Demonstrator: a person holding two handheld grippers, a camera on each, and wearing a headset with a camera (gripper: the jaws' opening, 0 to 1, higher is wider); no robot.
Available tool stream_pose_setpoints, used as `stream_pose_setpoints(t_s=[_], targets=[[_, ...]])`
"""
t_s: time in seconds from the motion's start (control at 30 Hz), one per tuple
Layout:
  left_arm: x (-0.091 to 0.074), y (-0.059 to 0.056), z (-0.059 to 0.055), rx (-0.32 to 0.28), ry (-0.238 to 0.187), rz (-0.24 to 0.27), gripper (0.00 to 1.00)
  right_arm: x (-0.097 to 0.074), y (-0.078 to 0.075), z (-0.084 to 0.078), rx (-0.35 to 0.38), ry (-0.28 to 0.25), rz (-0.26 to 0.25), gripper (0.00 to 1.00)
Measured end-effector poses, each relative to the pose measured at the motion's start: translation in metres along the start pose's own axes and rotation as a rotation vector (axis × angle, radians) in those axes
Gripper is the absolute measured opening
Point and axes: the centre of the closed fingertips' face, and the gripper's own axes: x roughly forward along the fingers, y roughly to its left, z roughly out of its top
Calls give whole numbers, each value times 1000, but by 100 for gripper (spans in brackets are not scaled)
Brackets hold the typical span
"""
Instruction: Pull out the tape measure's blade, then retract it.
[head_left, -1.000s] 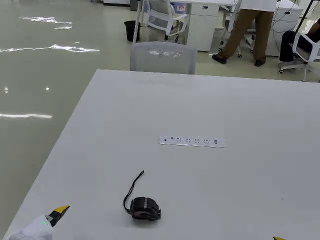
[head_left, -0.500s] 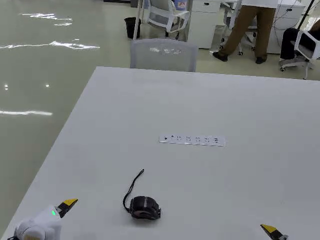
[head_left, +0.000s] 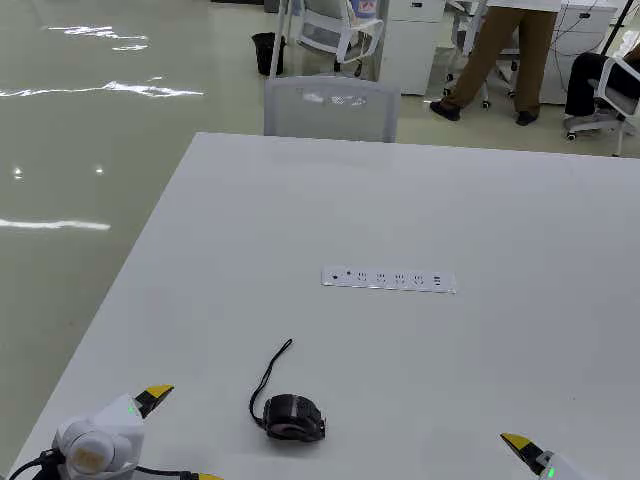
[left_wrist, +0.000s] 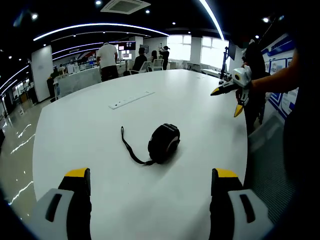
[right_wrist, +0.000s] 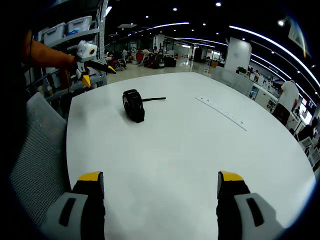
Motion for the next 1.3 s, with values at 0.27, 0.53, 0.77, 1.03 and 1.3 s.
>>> stream_pose_setpoints(t_s=[0.27,0.53,0.77,1.03,1.3], targets=[[17,5,5,40,28,-30,99,15,0,13,-35,0,31,96],[31,6,14,78,37,-60,99,26,1,22,-60,0,57,95],[43,6,13,97,45,-79,99,37,1,32,-80,-7,74,93],[58,8,13,128,71,-105,97,54,2,45,-104,-18,103,93],[73,6,15,162,107,-139,96,75,16,60,-155,-18,166,91]])
